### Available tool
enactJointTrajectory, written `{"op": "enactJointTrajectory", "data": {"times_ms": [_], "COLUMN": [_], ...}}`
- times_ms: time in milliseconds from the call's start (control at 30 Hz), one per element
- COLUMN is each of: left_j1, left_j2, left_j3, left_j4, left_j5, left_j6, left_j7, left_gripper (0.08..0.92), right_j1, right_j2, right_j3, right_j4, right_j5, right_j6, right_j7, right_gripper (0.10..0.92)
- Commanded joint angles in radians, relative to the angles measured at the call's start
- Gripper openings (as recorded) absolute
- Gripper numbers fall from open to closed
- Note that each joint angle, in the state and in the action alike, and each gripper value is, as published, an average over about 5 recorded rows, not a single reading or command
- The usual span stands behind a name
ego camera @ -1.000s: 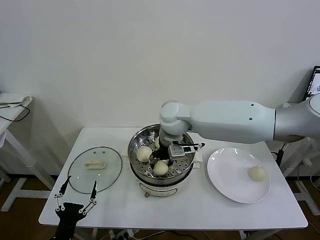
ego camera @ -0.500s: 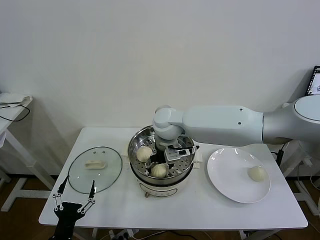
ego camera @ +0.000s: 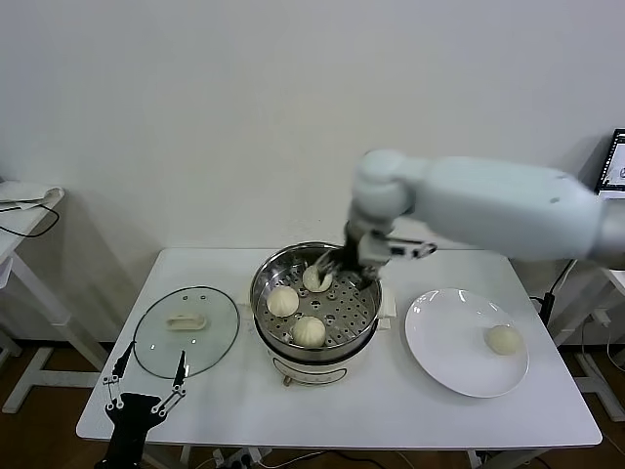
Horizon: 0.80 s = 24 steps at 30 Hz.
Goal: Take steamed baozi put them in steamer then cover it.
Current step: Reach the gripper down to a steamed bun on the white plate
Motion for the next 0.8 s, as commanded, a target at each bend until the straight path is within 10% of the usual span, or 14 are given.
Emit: {"op": "enactJointTrajectory", "data": {"times_ms": [33, 800], "left_j1": [-0.002, 0.018], "left_j2": [0.001, -0.010], "left_j3": [0.004, -0.010], "left_j4": [-0.004, -0.017], "left_j5": [0.003, 0.003], "left_j6": [0.005, 0.017], "left_j7": [0.002, 0.000], "left_gripper": [0.823, 0.823], "right_j1": [0.020, -0.599], "right_j2": [-0.343, -0.368], "right_j3": [-0.013, 0.278], "right_j4": [-0.251, -0.524], "right_j5": [0.328, 0.097], "right_j6": [-0.490, -0.480], "right_j7": [-0.128, 0.017], "right_gripper": [0.823, 0.823]}}
